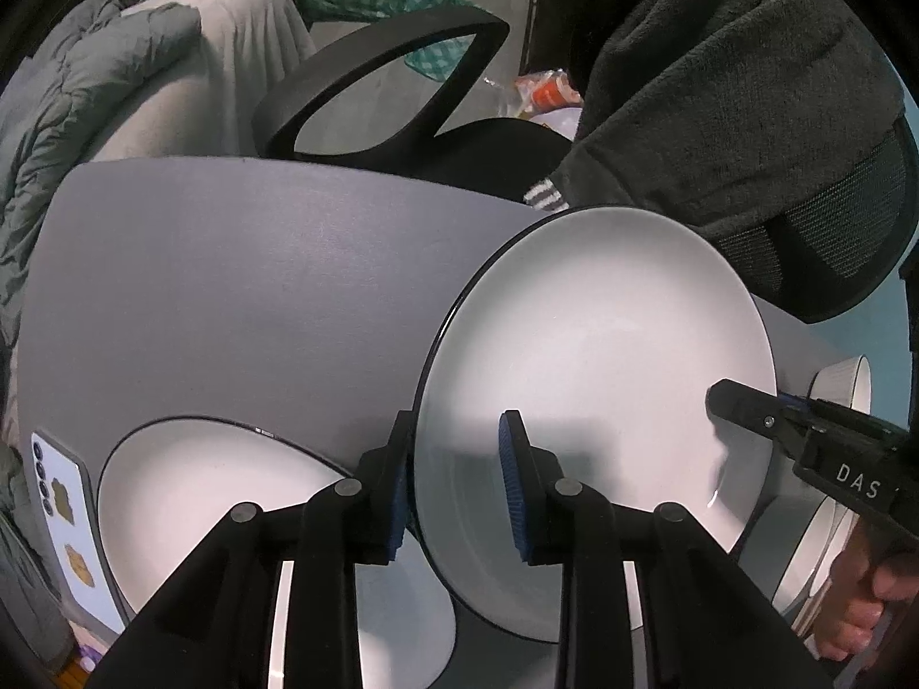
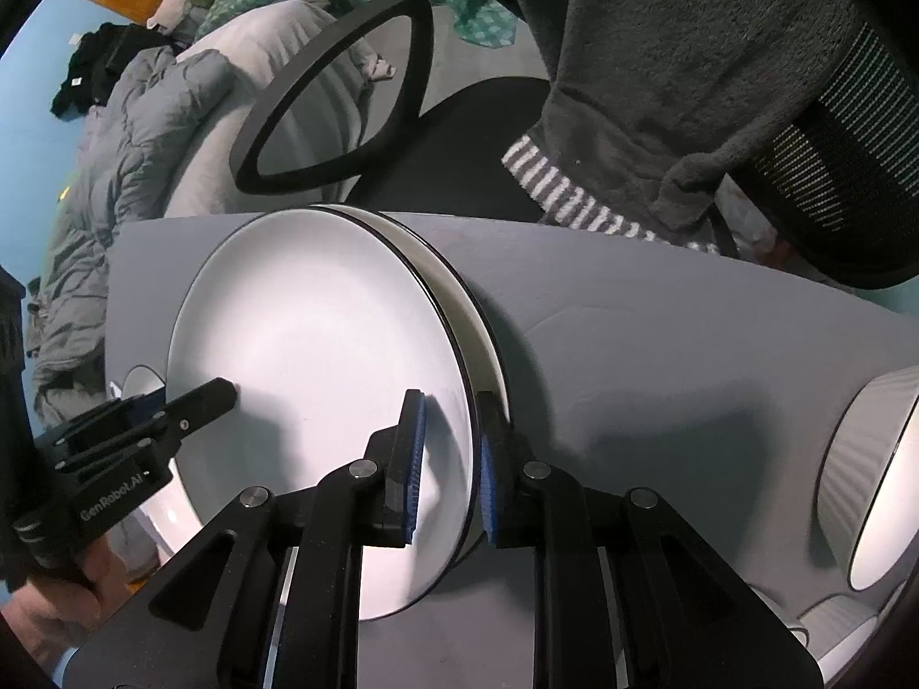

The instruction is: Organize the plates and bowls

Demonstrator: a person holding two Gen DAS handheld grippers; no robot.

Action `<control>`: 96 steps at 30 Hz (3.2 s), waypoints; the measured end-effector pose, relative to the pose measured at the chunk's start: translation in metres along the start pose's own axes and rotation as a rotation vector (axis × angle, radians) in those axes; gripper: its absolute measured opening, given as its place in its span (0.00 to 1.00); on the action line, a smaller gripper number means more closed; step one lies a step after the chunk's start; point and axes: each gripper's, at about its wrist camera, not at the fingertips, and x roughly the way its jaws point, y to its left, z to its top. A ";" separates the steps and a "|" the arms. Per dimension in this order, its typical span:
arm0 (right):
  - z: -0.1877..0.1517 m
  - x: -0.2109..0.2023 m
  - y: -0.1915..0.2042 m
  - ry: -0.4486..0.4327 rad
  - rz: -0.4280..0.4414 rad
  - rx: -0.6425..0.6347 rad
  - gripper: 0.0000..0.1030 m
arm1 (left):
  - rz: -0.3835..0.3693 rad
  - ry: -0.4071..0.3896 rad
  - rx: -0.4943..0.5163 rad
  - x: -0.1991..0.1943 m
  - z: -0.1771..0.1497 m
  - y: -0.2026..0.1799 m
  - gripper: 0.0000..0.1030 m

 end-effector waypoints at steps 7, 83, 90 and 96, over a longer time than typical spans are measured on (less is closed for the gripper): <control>0.007 0.002 0.004 0.037 0.019 0.016 0.35 | 0.018 0.009 0.059 0.001 0.001 -0.007 0.37; -0.110 0.028 0.103 0.105 0.043 0.030 0.63 | 0.050 -0.016 0.131 -0.023 -0.057 0.143 0.54; -0.104 0.049 0.116 0.096 0.067 0.046 0.63 | 0.043 0.036 0.165 -0.005 -0.057 0.139 0.54; -0.097 0.060 0.128 0.064 0.050 0.038 0.60 | 0.002 0.033 0.169 -0.003 -0.060 0.140 0.48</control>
